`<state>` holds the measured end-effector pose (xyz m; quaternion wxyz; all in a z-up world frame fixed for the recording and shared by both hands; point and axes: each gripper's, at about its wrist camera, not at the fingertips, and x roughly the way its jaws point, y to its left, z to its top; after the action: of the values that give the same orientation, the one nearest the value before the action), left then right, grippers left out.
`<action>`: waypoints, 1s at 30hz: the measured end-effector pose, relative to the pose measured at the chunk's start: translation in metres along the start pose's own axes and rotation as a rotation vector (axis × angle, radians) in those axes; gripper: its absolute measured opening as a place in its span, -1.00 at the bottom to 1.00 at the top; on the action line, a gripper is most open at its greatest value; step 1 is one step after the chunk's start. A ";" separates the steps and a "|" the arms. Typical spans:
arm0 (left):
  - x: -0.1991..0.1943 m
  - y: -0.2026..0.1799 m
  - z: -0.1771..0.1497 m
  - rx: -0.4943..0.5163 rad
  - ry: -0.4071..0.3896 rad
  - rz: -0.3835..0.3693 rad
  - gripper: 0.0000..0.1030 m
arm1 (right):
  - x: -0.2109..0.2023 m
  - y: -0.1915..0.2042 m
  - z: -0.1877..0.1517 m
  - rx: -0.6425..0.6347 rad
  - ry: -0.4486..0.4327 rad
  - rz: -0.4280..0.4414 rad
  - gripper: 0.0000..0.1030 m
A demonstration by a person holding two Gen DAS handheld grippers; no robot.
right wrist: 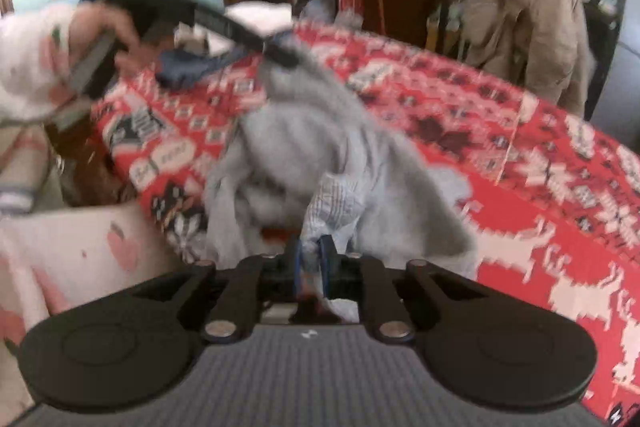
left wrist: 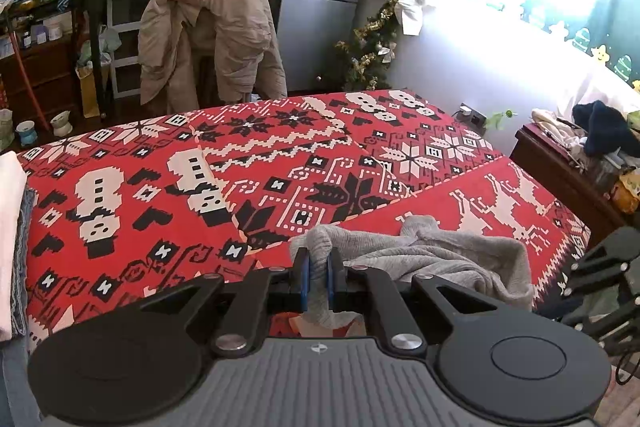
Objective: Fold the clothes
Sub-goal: 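Raise the shirt with both grippers, shaking it open between them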
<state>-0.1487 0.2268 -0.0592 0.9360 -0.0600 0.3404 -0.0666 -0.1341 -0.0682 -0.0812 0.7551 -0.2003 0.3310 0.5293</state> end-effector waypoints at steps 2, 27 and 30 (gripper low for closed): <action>0.000 0.000 -0.001 0.001 0.006 0.002 -0.84 | -0.002 -0.003 -0.003 0.024 -0.002 0.005 -0.53; 0.002 0.006 0.009 0.023 0.026 0.030 -0.83 | 0.006 -0.094 -0.006 0.114 -0.031 -0.100 -0.85; -0.014 0.001 0.020 0.045 -0.035 0.065 -0.84 | -0.001 -0.097 0.002 0.127 -0.075 -0.131 -0.86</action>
<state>-0.1462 0.2313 -0.0352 0.9446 -0.0292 0.3241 -0.0428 -0.0431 -0.1024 -0.0833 0.8109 -0.1532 0.3218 0.4640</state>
